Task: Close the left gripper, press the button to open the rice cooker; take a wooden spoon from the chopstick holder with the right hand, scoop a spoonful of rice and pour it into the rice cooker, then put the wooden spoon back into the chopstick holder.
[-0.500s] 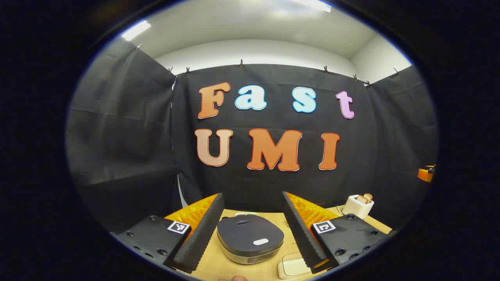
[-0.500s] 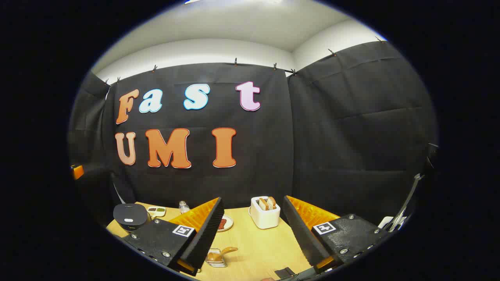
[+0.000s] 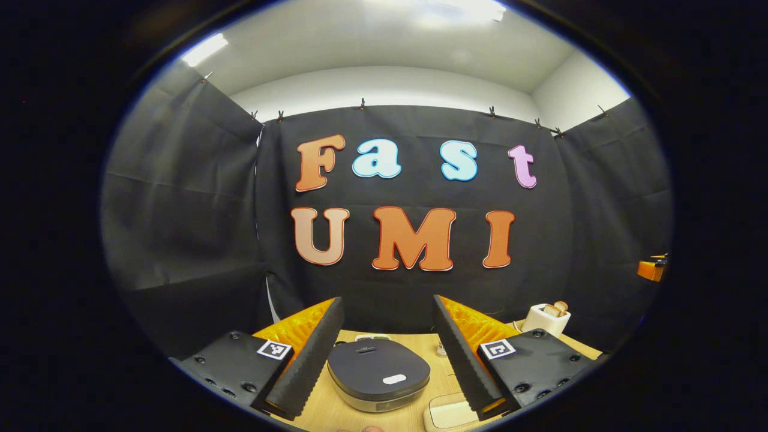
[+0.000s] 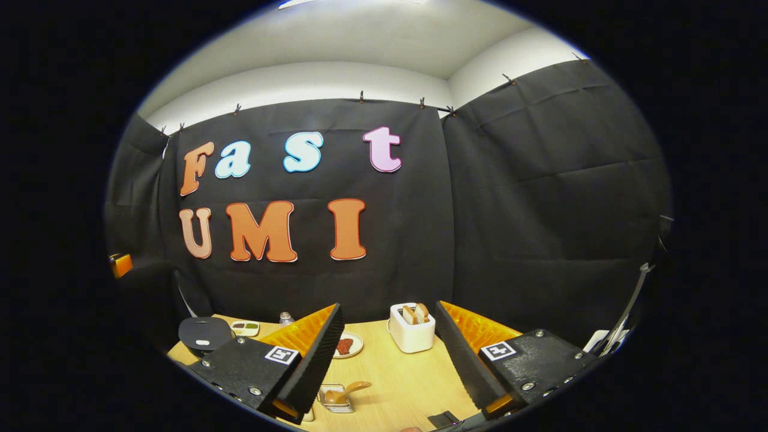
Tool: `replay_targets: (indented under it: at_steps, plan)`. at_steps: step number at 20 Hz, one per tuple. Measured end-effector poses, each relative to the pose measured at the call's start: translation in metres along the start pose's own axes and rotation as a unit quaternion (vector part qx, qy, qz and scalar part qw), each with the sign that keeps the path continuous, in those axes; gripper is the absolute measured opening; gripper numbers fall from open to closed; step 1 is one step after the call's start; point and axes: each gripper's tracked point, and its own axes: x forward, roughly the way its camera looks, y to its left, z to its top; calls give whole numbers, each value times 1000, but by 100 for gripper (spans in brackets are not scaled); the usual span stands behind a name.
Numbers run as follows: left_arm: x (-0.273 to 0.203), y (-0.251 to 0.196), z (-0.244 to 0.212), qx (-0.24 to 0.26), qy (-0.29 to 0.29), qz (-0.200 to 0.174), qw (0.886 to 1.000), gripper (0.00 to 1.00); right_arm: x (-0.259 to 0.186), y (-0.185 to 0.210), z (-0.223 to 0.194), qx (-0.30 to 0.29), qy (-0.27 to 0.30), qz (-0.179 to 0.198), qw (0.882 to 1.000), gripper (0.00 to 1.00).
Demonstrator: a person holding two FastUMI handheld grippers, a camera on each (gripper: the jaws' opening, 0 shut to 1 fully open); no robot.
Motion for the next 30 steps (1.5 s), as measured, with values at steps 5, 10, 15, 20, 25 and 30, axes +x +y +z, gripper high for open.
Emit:
replay_targets:
  at_steps: [5,10,15,20,25,30]
  plan:
    - [-1,-1,2,2,2,-8,1000,96,4,1,6,-4,-8,1,1000,95]
    - [-2,8,13,9,-11,6,1000,96,6,6,6,-9,-9,10,1000,95]
    - [-1,10,7,3,-1,3,1000,98,7,11,4,-20,-7,15,1000,95]
    - [0,15,6,-1,3,9,1000,65,8,13,8,-30,-19,18,999,95]
    - [-2,21,7,14,-2,25,1000,19,11,18,7,-31,-15,24,999,95]
    - [2,18,0,6,11,7,1000,4,14,22,6,-35,-13,26,999,95]
